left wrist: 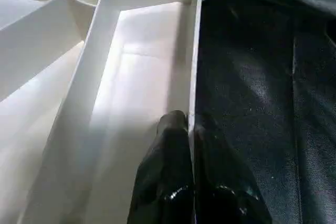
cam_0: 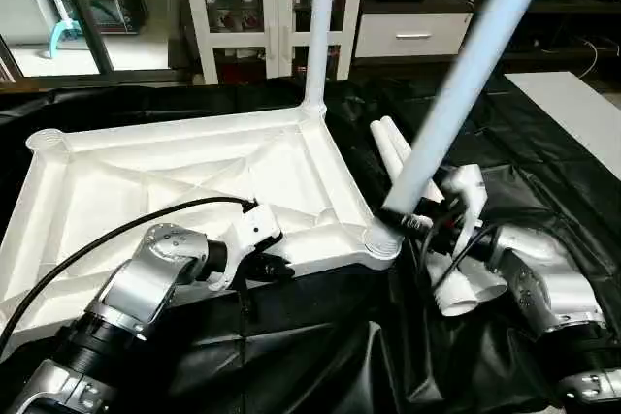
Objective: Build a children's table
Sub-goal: Insert table leg to table base
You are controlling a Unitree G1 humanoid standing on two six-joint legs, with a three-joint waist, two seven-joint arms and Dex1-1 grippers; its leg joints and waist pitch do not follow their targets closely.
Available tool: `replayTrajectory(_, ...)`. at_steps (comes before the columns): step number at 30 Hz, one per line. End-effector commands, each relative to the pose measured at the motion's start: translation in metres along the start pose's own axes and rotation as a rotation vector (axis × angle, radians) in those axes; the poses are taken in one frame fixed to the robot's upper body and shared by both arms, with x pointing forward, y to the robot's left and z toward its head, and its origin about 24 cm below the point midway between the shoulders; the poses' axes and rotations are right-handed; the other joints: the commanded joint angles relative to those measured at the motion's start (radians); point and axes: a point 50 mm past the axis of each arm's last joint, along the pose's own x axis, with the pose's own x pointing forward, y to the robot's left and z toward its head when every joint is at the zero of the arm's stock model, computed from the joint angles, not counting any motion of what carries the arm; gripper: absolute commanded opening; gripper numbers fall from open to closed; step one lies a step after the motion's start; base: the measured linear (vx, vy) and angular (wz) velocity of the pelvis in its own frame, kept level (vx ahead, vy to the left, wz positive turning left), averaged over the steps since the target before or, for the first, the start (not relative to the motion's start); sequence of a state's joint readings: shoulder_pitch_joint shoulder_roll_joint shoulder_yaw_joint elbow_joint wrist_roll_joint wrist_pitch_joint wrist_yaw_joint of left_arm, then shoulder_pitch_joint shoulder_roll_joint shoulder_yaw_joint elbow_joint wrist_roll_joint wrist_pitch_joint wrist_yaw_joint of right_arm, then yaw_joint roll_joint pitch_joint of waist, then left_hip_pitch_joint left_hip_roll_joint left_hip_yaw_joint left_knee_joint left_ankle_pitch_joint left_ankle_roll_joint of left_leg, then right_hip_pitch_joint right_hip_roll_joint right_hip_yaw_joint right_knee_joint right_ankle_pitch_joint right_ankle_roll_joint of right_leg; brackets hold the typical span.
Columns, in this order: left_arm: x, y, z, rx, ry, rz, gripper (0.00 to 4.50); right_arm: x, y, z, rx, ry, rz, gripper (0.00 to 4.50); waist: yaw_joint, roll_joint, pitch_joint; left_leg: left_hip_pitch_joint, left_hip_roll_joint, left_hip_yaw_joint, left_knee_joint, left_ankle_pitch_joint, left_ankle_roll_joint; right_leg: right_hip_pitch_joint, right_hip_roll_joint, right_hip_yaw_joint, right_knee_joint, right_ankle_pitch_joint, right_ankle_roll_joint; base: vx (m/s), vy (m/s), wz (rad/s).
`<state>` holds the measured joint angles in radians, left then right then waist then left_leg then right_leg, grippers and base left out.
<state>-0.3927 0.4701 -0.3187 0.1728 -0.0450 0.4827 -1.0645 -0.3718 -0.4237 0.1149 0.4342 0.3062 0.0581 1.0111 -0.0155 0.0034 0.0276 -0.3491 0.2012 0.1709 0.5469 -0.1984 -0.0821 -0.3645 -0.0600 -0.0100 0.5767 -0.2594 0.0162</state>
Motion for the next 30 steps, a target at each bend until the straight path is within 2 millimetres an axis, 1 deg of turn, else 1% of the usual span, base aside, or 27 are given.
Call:
replayTrajectory(1, -0.018, 0.017, 0.038, 0.096, -0.17, 0.126, 0.0, -0.031, 0.055, -0.125, 0.256, 0.586, 0.113, 1.84, -0.013, 0.01, 0.017, 0.011, 0.031, -0.019, -0.09, -0.547, -0.039, -0.039, -0.057, 0.032, -0.113, -0.5, -0.084, 0.0, 0.0, 0.0)
replayTrajectory(3, -0.018, 0.017, 0.039, 0.1, -0.167, 0.129, 0.0, -0.032, 0.053, -0.125, 0.281, 0.561, 0.08, 1.84, -0.014, 0.007, 0.016, 0.015, 0.031, -0.02, -0.09, -0.565, -0.038, -0.043, -0.054, 0.032, -0.115, -0.513, -0.078, 0.0, 0.0, 0.0)
replayTrajectory(4, -0.019, 0.018, 0.039, 0.101, -0.167, 0.13, 0.0, -0.033, 0.052, -0.126, 0.287, 0.556, 0.071, 1.84, -0.015, 0.009, 0.017, 0.015, 0.032, -0.022, -0.091, -0.57, -0.039, -0.043, -0.055, 0.032, -0.114, -0.512, -0.079, 0.0, 0.0, 0.0)
replayTrajectory(5, -0.018, 0.018, 0.039, 0.102, -0.167, 0.13, 0.0, -0.033, 0.052, -0.126, 0.294, 0.551, 0.065, 1.84, -0.015, 0.007, 0.016, 0.014, 0.032, -0.021, -0.09, -0.567, -0.038, -0.043, -0.054, 0.032, -0.115, -0.504, -0.079, 0.0, 0.0, 0.0)
replayTrajectory(12, -0.018, 0.017, 0.04, 0.101, -0.17, 0.125, 0.0, -0.033, 0.052, -0.129, 0.34, 0.504, 0.044, 1.84, -0.016, 0.01, 0.015, 0.01, 0.032, -0.019, -0.091, -0.548, -0.038, -0.039, -0.053, 0.032, -0.11, -0.455, -0.097, 0.0, 0.0, 0.0)
replayTrajectory(13, -0.017, 0.017, 0.04, 0.1, -0.17, 0.124, 0.0, -0.032, 0.051, -0.13, 0.369, 0.486, 0.027, 1.84, -0.016, 0.009, 0.014, 0.011, 0.032, -0.018, -0.091, -0.546, -0.038, -0.039, -0.052, 0.032, -0.11, -0.452, -0.098, 0.0, 0.0, 0.0)
replayTrajectory(14, -0.017, 0.017, 0.04, 0.097, -0.173, 0.124, 0.0, -0.031, 0.05, -0.13, 0.436, 0.445, -0.014, 1.84, -0.016, 0.01, 0.014, 0.01, 0.032, -0.018, -0.092, -0.543, -0.037, -0.038, -0.052, 0.032, -0.109, -0.445, -0.102, 0.0, 0.0, 0.0)
replayTrajectory(15, -0.017, 0.017, 0.04, 0.097, -0.174, 0.124, 0.0, -0.031, 0.05, -0.13, 0.444, 0.44, -0.019, 1.84, -0.018, 0.01, 0.014, 0.01, 0.032, -0.017, -0.091, -0.546, -0.037, -0.04, -0.053, 0.033, -0.109, -0.447, -0.105, 0.0, 0.0, 0.0)
replayTrajectory(17, -0.018, 0.017, 0.04, 0.095, -0.175, 0.125, 0.0, -0.03, 0.048, -0.13, 0.519, 0.398, -0.058, 1.84, -0.017, 0.01, 0.014, 0.012, 0.033, -0.018, -0.092, -0.55, -0.038, -0.04, -0.053, 0.032, -0.11, -0.448, -0.107, 0.0, 0.0, 0.0)
replayTrajectory(19, -0.018, 0.017, 0.04, 0.094, -0.176, 0.124, 0.0, -0.028, 0.047, -0.129, 0.565, 0.37, -0.071, 1.84, -0.017, 0.011, 0.013, 0.01, 0.033, -0.019, -0.093, -0.543, -0.039, -0.037, -0.052, 0.031, -0.108, -0.428, -0.113, 0.0, 0.0, 0.0)
replayTrajectory(20, -0.018, 0.017, 0.04, 0.094, -0.176, 0.125, 0.0, -0.028, 0.046, -0.128, 0.577, 0.358, -0.076, 1.84, -0.015, 0.011, 0.012, 0.012, 0.034, -0.017, -0.093, -0.536, -0.039, -0.036, -0.052, 0.032, -0.107, -0.414, -0.117, 0.0, 0.0, 0.0)
replayTrajectory(21, -0.018, 0.017, 0.04, 0.093, -0.176, 0.125, 0.0, -0.027, 0.045, -0.127, 0.578, 0.353, -0.076, 1.84, -0.014, 0.011, 0.013, 0.012, 0.034, -0.016, -0.093, -0.533, -0.038, -0.036, -0.051, 0.032, -0.106, -0.408, -0.118, 0.0, 0.0, 0.0)
replayTrajectory(22, -0.018, 0.017, 0.04, 0.093, -0.176, 0.125, 0.0, -0.027, 0.044, -0.126, 0.576, 0.352, -0.073, 1.84, -0.015, 0.012, 0.012, 0.01, 0.034, -0.016, -0.093, -0.523, -0.039, -0.034, -0.052, 0.031, -0.105, -0.397, -0.121, 0.0, 0.0, 0.0)
replayTrajectory(27, -0.017, 0.016, 0.04, 0.095, -0.172, 0.114, 0.0, -0.03, 0.046, -0.124, 0.447, 0.441, 0.021, 1.84, -0.013, 0.012, 0.012, 0.009, 0.034, -0.013, -0.092, -0.507, -0.036, -0.031, -0.052, 0.031, -0.104, -0.379, -0.128, 0.0, 0.0, 0.0)
replayTrajectory(28, -0.017, 0.016, 0.04, 0.095, -0.172, 0.114, 0.0, -0.03, 0.046, -0.124, 0.443, 0.444, 0.023, 1.84, -0.013, 0.012, 0.012, 0.01, 0.033, -0.012, -0.091, -0.508, -0.036, -0.032, -0.052, 0.032, -0.105, -0.385, -0.127, 0.0, 0.0, 0.0)
replayTrajectory(30, -0.017, 0.016, 0.04, 0.096, -0.171, 0.113, 0.0, -0.03, 0.045, -0.124, 0.432, 0.45, 0.028, 1.84, -0.014, 0.009, 0.012, 0.007, 0.033, -0.014, -0.092, -0.504, -0.034, -0.03, -0.053, 0.032, -0.105, -0.394, -0.125, 0.0, 0.0, 0.0)
